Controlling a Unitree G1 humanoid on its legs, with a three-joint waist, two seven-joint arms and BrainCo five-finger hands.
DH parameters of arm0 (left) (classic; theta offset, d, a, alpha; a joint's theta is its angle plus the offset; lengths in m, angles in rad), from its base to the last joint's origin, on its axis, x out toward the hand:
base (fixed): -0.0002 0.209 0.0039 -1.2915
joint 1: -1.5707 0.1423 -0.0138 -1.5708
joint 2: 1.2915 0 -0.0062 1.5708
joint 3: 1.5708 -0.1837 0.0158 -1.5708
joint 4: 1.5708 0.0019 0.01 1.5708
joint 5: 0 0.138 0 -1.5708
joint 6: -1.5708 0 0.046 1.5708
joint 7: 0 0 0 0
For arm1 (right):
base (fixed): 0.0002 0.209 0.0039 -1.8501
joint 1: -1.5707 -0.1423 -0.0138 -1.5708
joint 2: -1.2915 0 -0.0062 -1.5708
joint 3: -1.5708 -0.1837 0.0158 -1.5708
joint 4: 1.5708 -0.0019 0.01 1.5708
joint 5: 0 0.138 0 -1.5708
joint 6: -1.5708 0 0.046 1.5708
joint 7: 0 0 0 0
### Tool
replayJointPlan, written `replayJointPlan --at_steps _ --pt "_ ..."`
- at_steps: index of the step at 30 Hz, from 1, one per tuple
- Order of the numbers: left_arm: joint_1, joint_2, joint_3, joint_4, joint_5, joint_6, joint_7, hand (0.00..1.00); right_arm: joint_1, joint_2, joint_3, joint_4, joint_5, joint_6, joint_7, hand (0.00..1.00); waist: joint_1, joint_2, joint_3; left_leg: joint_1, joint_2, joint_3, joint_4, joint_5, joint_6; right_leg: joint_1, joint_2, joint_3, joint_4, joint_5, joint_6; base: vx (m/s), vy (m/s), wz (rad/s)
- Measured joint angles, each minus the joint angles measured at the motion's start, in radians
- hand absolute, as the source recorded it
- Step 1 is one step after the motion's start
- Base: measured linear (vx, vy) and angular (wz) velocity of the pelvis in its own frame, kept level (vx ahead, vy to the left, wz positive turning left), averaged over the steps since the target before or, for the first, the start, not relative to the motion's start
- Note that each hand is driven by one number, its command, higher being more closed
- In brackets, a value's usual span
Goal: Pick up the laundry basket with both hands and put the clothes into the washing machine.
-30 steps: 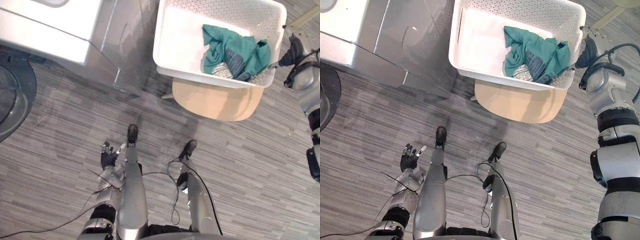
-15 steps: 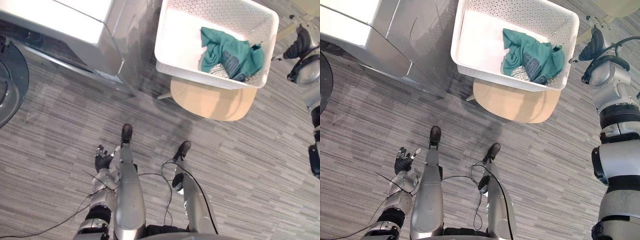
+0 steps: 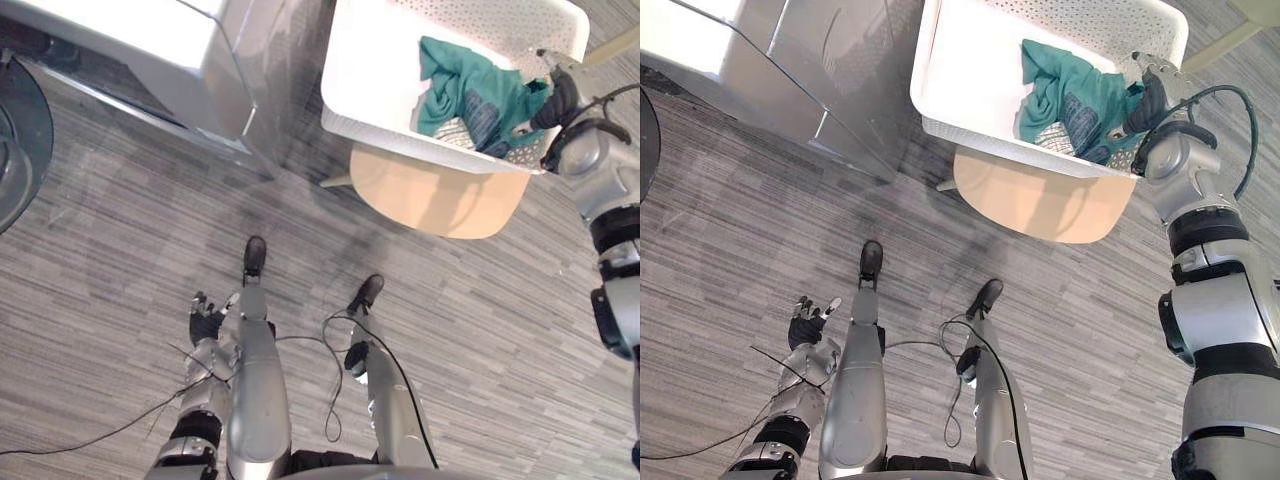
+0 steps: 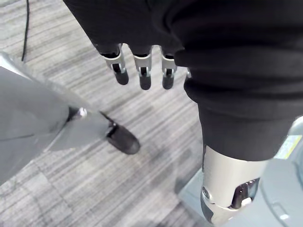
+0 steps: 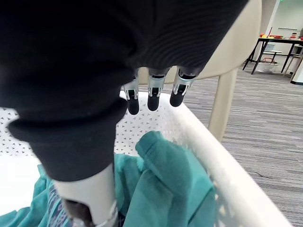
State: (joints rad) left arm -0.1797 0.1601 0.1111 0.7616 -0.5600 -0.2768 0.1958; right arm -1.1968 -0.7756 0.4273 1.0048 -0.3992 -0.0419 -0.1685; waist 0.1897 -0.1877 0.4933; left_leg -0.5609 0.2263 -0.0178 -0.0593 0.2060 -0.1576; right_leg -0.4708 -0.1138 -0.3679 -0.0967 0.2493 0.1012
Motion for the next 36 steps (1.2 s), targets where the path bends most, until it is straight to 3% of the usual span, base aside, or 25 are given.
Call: replayJointPlan --at_steps 17,21,22,28,32,36 --pt "-0.006 -0.061 -0.041 -0.177 -0.068 -0.019 -0.012 0.0 -0.014 -0.002 0.061 -0.005 -0.013 -0.001 0.042 0.0 0.017 0.003 -0.001 -0.154 0.001 -0.015 0.066 -0.002 -0.001 -0.115 0.001 -0.018 -0.001 0.01 -0.013 -0.02 0.071 -0.01" --pt "-0.006 -0.086 -0.04 -0.21 -0.078 -0.022 -0.021 0.0 -0.014 -0.019 0.062 -0.011 0.008 -0.003 0.043 0.0 0.019 0.023 -0.01 -0.213 0.003 -0.016 0.097 -0.007 0.003 -0.158 0.001 -0.018 -0.001 0.019 -0.003 -0.03 0.078 -0.05" --pt "-0.004 -0.096 -0.04 -0.212 -0.08 -0.025 -0.022 0.0 -0.016 -0.02 0.062 -0.012 0.023 -0.009 0.044 1.0 0.018 0.032 -0.014 -0.229 0.004 -0.016 0.106 -0.008 0.005 -0.171 0.001 -0.018 -0.001 0.019 -0.003 -0.03 0.075 -0.06" --pt "0.006 -0.102 -0.04 -0.219 -0.097 -0.035 -0.022 0.0 -0.018 -0.02 0.061 -0.02 0.067 -0.023 0.043 1.0 0.021 0.038 -0.018 -0.246 0.015 -0.007 0.111 -0.008 0.006 -0.19 0.003 -0.018 -0.001 0.019 -0.003 -0.02 0.063 -0.05" --pt "0.007 -0.134 -0.04 -0.217 -0.097 -0.038 -0.022 0.0 -0.004 -0.02 0.061 -0.019 0.089 -0.022 0.044 1.0 0.034 0.076 -0.052 -0.248 0.017 -0.004 0.114 -0.006 0.002 -0.19 0.006 -0.02 0.0 0.022 -0.007 -0.01 0.059 0.0" --pt "0.007 -0.147 -0.04 -0.221 -0.096 -0.041 -0.02 0.0 0.02 -0.018 0.06 -0.032 0.111 -0.019 0.043 1.0 0.041 0.093 -0.065 -0.242 0.02 0.001 0.132 -0.006 0.002 -0.175 0.008 -0.025 0.0 0.027 -0.013 -0.01 0.056 0.02"
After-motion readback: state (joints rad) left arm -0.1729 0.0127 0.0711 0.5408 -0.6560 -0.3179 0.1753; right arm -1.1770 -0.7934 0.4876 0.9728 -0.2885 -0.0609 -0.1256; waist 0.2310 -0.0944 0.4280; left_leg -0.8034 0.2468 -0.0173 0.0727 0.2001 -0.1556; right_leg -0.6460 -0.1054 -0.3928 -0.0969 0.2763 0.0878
